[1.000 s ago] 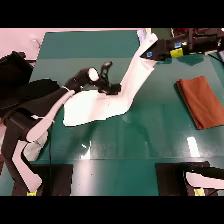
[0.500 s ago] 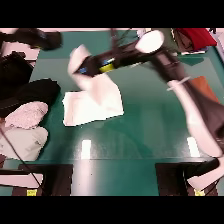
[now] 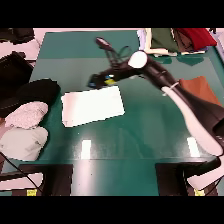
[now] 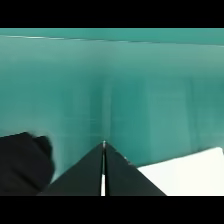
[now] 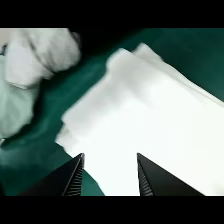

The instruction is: Fold the shirts.

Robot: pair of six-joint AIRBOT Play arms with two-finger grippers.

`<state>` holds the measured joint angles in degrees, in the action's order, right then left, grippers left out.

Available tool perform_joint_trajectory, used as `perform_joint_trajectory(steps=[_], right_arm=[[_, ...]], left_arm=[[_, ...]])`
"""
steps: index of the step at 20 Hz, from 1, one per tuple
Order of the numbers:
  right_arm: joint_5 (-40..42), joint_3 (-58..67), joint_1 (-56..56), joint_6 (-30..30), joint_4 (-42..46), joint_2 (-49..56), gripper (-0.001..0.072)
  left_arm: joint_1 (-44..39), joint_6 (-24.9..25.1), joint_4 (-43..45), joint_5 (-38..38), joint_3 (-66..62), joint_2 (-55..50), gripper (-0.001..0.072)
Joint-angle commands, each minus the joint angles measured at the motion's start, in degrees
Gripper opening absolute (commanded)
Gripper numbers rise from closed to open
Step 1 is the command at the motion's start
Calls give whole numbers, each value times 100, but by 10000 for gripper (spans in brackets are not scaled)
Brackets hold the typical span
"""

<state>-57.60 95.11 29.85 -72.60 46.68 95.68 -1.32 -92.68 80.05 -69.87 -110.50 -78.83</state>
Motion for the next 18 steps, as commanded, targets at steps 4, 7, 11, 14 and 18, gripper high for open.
perform_joint_trajectory(steps=[4,7,11,14,18], right_arm=[[-597,-2035,-1917,-299,236,-258,598],[-544,-2225,-2044,-197,-619,170,595],[-540,-1707,-1508,-125,-1150,870,594],[-514,-1010,-942,-122,-1582,1537,536],[-308,-109,-413,74,-1646,2011,19]], left_arm=[[-507,146,9,83,9,-120,19],[-542,168,-109,79,9,-238,19],[-542,168,-138,85,9,-302,19],[-542,170,-245,72,9,-302,19],[-542,173,-507,81,9,-302,19]])
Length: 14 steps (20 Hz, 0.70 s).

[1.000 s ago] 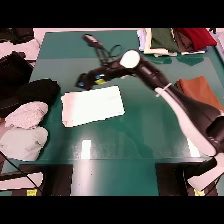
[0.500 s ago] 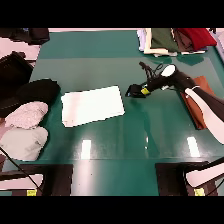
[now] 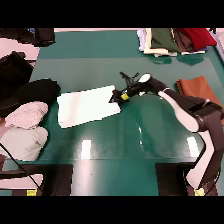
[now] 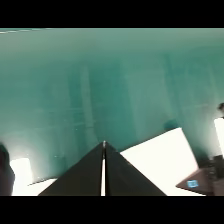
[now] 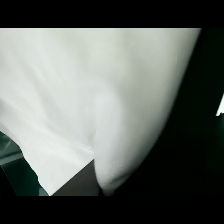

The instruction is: Fold the shirts.

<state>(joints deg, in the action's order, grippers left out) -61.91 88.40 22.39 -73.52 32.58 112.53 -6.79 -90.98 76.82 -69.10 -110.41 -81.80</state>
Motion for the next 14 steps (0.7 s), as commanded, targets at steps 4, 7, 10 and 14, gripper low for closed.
perform_joint_trajectory(steps=[4,7,10,14], right_arm=[[190,1078,155,-164,621,-11,18],[-85,1115,-522,-529,1884,-708,18],[-820,1115,-1537,-621,2868,-1416,18],[-1119,1115,-3075,-654,3314,-2124,18]], left_arm=[[-295,122,-229,4,0,-4,17],[-793,243,-219,11,0,-4,18],[-1215,409,-221,57,0,-4,19],[-1545,404,-225,424,0,-4,19]])
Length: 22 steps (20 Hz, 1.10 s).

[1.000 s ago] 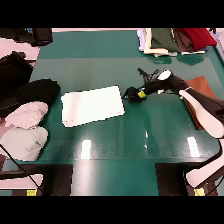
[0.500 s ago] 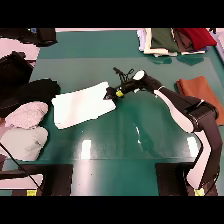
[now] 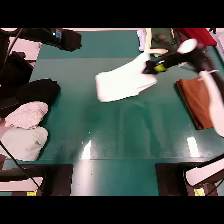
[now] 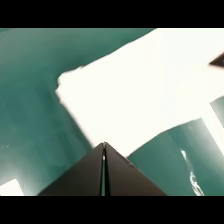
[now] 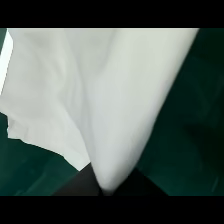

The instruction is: Fold the shirts.

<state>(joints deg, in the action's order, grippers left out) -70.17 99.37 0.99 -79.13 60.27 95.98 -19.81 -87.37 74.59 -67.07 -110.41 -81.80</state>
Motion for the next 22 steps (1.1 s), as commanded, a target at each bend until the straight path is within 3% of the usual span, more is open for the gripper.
perform_joint_trajectory(steps=[1,5,9,14,22], right_arm=[[-286,17,-1296,-103,544,-575,18],[98,17,-2601,-221,518,-763,18],[638,20,-3386,-238,-315,-761,18],[857,33,-3501,-68,-981,-824,18],[595,31,-3442,315,-669,-1572,18]], left_arm=[[-280,42,-2,273,0,-4,19],[-282,35,-46,317,0,-4,19],[-282,-90,-46,319,0,-4,19],[-282,-111,-46,319,0,-4,19],[-282,-111,-46,297,0,-4,19]])
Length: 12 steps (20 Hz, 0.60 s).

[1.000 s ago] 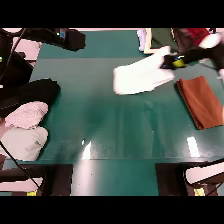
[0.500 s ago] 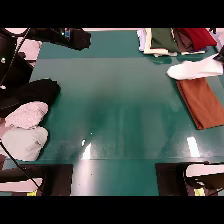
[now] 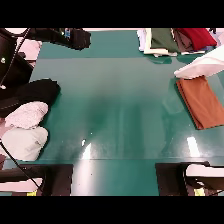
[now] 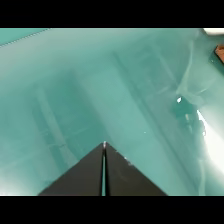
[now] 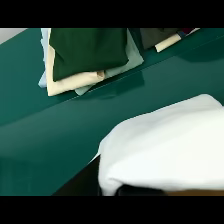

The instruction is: Fold the shirts.

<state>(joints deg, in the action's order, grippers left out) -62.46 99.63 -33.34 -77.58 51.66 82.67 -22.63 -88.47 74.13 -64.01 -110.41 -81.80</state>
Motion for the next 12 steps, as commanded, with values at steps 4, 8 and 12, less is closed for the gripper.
perform_joint_trajectory(steps=[4,8,12], right_arm=[[-734,-101,-59,155,876,-496,18],[-951,-1080,-365,151,1333,-975,18],[-1128,-2382,-879,153,1770,-1464,19]], left_arm=[[0,0,0,-17,0,-4,19],[0,9,4,-118,0,-4,19],[0,48,7,-116,0,-4,19]])
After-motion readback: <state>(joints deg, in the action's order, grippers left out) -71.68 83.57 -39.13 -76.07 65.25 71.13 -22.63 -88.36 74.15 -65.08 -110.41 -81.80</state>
